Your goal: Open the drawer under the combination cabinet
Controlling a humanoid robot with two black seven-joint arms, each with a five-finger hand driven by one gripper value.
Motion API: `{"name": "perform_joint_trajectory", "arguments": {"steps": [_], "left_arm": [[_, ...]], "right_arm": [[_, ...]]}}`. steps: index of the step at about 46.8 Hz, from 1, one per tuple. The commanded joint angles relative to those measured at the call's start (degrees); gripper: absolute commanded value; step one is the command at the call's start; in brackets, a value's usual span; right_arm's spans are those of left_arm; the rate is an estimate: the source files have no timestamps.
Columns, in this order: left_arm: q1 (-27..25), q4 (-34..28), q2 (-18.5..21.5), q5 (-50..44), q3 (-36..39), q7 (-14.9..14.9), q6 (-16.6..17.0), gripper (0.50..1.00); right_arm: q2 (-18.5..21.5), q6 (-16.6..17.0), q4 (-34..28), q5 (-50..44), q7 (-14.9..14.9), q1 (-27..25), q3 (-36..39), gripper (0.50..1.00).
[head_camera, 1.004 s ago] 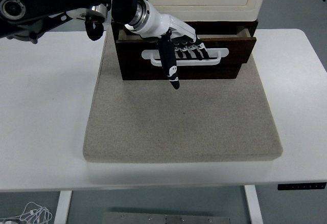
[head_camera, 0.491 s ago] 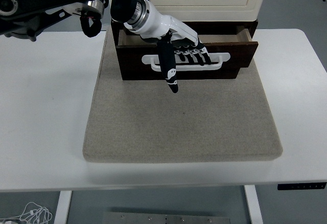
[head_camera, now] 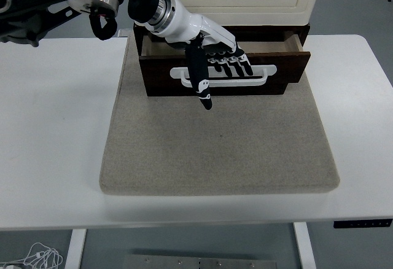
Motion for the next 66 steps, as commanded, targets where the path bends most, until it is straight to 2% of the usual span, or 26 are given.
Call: {"name": "perform_joint_trajectory", "arguments": {"steps": [1,38,52,66], "left_arm": [[0.01,0.01,0.01,-0.01,-0.45,0.00,0.00,1.000],[0.01,0.62,-0.08,-0.45,-4.05,0.27,0.02,1.000],[0.27,3.43,-0.08,0.25,-3.96,0.35,2.57,1.000],[0.62,5.28,-0.08,0.34,-3.35,0.35,2.57,1.000]], "right_arm": [[0.00,0.00,0.00,0.00,0.01,0.00,0.00,0.926],[0.00,0.00,0.00,0.00,0.01,0.00,0.00,0.926],[0.00,0.00,0.00,0.00,0.01,0.00,0.00,0.926],[0.00,0.00,0.00,0.00,0.01,0.00,0.00,0.926]]}}
